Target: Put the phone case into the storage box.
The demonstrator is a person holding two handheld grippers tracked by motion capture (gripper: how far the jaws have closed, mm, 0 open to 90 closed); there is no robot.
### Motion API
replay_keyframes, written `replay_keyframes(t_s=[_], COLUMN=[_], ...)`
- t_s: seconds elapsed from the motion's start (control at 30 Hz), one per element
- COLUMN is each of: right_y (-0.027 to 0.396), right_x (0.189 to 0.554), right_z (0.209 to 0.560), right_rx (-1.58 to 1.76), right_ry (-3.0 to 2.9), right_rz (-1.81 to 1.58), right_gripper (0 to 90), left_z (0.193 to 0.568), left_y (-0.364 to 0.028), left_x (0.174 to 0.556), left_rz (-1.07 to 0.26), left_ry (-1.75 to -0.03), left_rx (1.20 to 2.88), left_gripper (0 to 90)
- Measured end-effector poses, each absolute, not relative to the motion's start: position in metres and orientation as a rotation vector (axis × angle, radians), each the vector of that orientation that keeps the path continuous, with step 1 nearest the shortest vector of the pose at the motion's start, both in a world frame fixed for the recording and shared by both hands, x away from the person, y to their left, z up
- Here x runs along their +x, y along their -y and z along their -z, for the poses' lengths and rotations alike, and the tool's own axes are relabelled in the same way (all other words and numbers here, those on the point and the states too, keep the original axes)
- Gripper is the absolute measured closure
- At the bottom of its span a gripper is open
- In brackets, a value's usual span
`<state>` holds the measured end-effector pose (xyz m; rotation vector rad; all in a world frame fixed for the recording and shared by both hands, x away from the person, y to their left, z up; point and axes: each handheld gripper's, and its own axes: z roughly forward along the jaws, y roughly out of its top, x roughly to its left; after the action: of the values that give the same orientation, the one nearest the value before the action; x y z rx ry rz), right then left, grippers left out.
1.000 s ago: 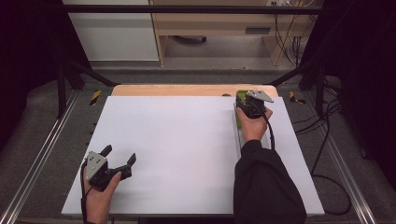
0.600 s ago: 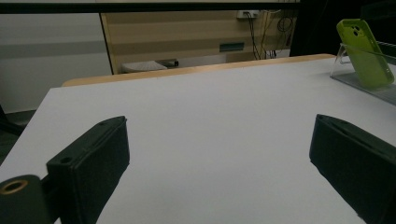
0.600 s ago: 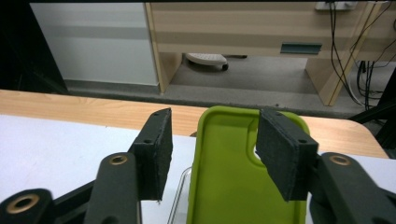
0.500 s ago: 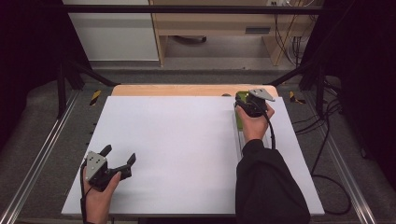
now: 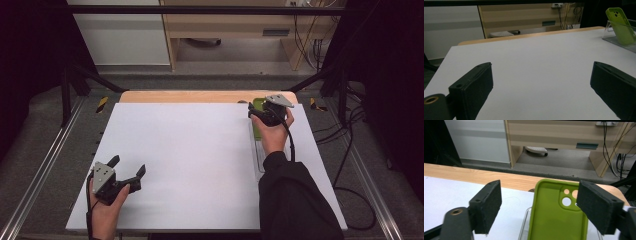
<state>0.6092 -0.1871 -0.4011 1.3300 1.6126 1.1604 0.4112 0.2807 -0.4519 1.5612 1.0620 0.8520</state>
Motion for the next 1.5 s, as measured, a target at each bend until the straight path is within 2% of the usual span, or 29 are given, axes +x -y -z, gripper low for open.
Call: replay_keyframes(t_s=[0.43,1.1,1.5], right_y=[0.178,0.186,0.192], right_x=[0.612,0.611,0.602], right_z=[0.395,0.385,0.376], right_rx=[1.321,1.278,1.258], right_ry=[-1.676,-1.691,-1.659], right_rz=[-1.159,-1.153,-1.313], right_gripper=[7.6,8.1,6.6], left_z=[0.452,0.453,0.454], left_y=[-0.279,-0.284,-0.288], left_x=[0.409,0.407,0.407], left_rz=[-0.884,-0.898,-0.866], left_ry=[-1.055,-1.059,-1.066], left_rx=[1.579,1.577,1.545], left_gripper=[3.7,3.0,2.7])
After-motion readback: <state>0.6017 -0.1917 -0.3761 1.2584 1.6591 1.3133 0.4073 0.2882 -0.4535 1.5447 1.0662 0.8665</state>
